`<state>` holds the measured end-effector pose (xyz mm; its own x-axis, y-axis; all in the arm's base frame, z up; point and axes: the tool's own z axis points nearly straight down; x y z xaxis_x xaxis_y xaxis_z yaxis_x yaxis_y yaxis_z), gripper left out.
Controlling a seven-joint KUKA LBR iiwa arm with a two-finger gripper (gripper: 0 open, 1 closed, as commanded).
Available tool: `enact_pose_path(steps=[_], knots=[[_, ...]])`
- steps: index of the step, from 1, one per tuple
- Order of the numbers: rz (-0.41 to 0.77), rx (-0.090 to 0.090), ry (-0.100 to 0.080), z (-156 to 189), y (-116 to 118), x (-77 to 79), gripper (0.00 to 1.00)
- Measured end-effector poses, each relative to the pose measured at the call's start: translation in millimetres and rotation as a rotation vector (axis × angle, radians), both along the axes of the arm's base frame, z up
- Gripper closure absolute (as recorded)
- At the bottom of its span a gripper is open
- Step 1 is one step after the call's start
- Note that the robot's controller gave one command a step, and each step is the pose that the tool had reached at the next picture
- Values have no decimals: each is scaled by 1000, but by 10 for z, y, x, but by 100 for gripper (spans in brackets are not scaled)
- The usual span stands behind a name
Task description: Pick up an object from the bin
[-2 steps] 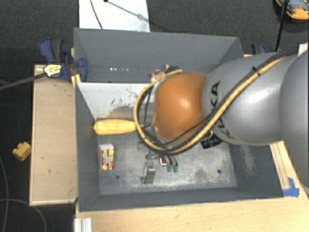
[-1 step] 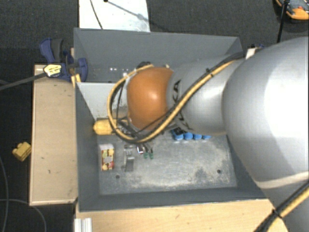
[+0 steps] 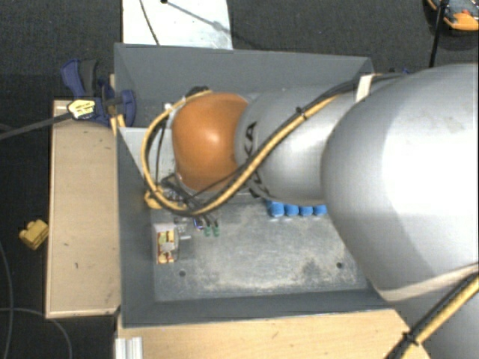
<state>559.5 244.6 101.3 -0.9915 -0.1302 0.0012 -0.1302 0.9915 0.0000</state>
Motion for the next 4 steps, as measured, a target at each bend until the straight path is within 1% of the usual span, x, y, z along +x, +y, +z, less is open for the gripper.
enact_pose_path(steps=[1, 2, 3, 4], knots=[[-243, 2, -3, 14, 100, -159, 0], [147, 1, -4, -188, 93, -205, 0], [132, 2, -4, -269, 101, -100, 100], [133, 2, -4, -269, 101, -100, 100]])
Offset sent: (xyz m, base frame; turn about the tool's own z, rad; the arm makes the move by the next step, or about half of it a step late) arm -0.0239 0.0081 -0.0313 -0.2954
